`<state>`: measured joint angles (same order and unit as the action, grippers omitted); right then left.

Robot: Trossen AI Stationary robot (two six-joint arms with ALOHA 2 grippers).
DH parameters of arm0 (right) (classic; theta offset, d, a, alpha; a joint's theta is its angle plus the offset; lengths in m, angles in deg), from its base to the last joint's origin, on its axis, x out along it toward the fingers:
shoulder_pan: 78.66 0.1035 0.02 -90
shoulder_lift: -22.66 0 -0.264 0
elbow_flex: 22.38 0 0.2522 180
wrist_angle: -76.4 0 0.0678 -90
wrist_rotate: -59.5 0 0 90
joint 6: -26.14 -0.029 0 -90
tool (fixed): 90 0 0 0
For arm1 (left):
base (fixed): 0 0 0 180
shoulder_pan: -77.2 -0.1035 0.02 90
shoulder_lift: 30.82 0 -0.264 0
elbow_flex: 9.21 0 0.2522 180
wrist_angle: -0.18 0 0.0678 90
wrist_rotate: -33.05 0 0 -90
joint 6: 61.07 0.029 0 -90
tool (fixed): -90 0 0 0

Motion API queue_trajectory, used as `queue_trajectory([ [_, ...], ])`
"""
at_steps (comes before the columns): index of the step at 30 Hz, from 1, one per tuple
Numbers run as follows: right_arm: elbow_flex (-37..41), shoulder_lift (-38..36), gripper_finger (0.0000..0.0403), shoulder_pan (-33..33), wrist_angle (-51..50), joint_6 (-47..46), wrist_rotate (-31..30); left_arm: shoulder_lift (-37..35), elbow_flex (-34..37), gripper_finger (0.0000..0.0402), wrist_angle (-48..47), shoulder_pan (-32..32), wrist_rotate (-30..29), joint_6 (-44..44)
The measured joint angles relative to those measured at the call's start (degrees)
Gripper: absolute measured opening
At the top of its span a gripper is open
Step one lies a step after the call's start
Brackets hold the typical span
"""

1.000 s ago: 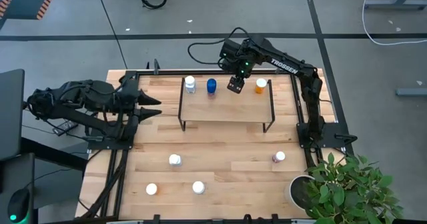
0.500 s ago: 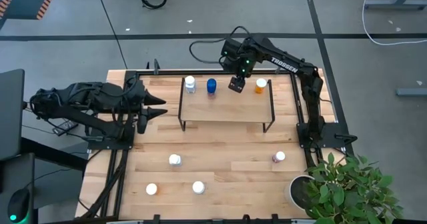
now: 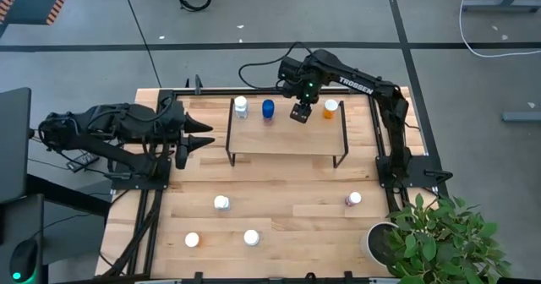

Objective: Pick and place medicine bottles onto shelf by color
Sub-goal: Put the right orange pill bottle on the shelf

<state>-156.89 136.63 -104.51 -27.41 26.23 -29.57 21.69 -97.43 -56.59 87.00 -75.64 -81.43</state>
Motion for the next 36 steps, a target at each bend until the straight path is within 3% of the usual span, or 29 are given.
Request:
queue_trajectory([
  [36,-0.4,-0.1,0.0226,1.2,3.0,-7.0,1.5,0.0,0.0,0.0174,-0.1,0.0,0.0,0.2],
])
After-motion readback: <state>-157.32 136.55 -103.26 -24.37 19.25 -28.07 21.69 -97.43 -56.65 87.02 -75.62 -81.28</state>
